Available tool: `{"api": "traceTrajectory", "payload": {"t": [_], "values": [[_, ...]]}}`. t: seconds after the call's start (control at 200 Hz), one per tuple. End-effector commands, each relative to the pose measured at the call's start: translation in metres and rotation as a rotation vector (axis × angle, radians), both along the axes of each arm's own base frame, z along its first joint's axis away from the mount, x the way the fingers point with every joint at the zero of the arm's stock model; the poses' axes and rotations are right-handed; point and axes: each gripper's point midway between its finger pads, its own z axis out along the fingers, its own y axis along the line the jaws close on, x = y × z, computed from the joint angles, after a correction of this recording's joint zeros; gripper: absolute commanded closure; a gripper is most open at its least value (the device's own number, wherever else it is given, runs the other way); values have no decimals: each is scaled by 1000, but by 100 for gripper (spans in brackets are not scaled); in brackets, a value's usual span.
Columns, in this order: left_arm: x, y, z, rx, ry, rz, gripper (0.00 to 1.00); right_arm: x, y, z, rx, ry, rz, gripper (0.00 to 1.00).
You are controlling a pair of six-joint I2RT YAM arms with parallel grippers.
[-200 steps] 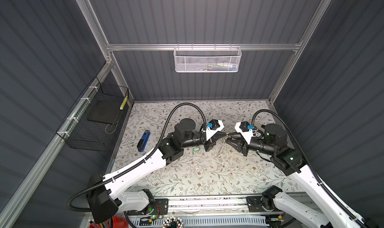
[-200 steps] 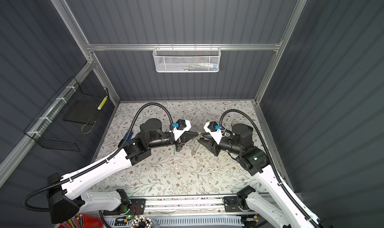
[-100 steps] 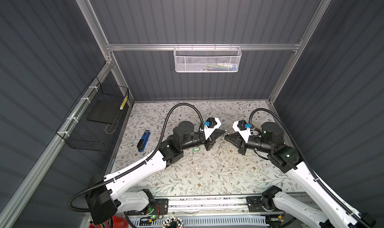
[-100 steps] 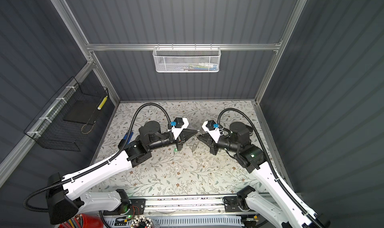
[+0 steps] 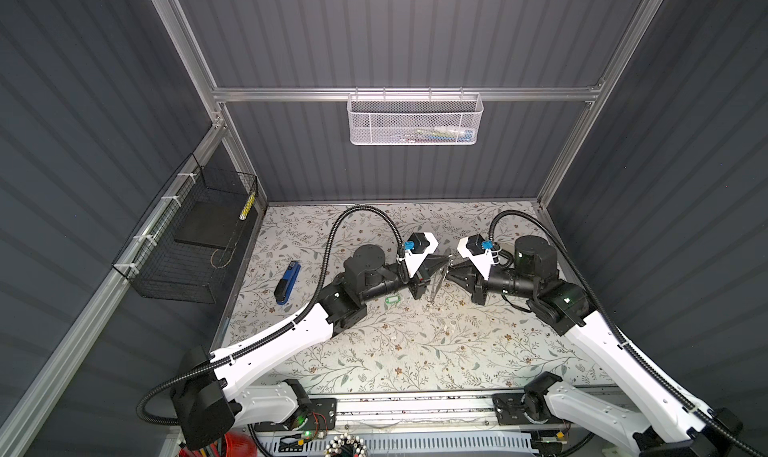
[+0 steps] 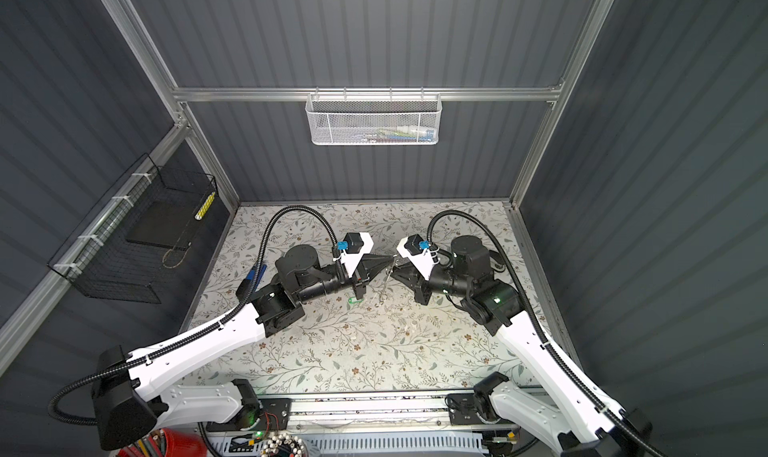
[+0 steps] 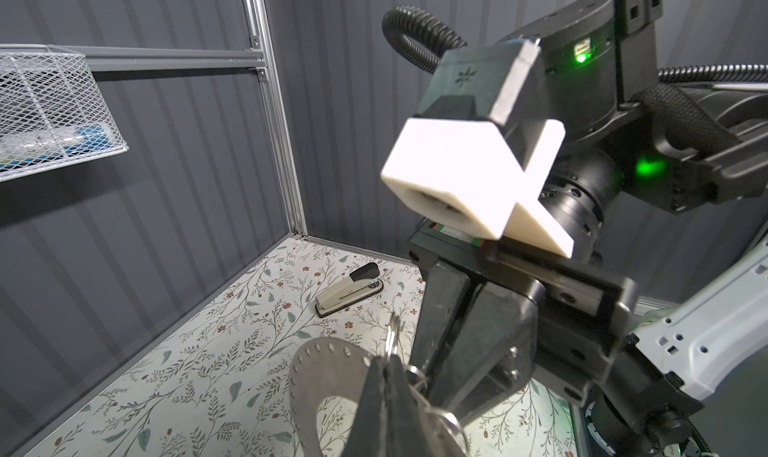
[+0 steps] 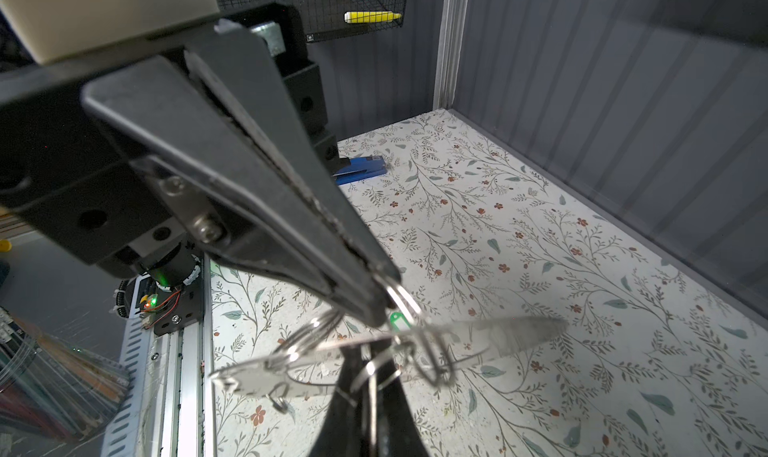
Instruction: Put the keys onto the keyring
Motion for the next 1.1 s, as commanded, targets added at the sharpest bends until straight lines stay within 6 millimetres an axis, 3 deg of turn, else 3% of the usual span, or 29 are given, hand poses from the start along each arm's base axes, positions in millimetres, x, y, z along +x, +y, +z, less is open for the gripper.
{"api": "traceTrajectory", "payload": {"t": [0.0,0.275,0.76,1.096], "values": [[-1,8,17,-53,-34,16,100,-4,3,15,15,-28,22,100],[-3,10,9,25,-65,16,100,3,-10,25,-45,-94,-55,100],[-7,12,-2,120,-75,2,100,7,-19,26,-148,-136,-79,100],[-7,9,-12,166,-60,-15,100,7,-27,6,-389,-223,-32,100]]}}
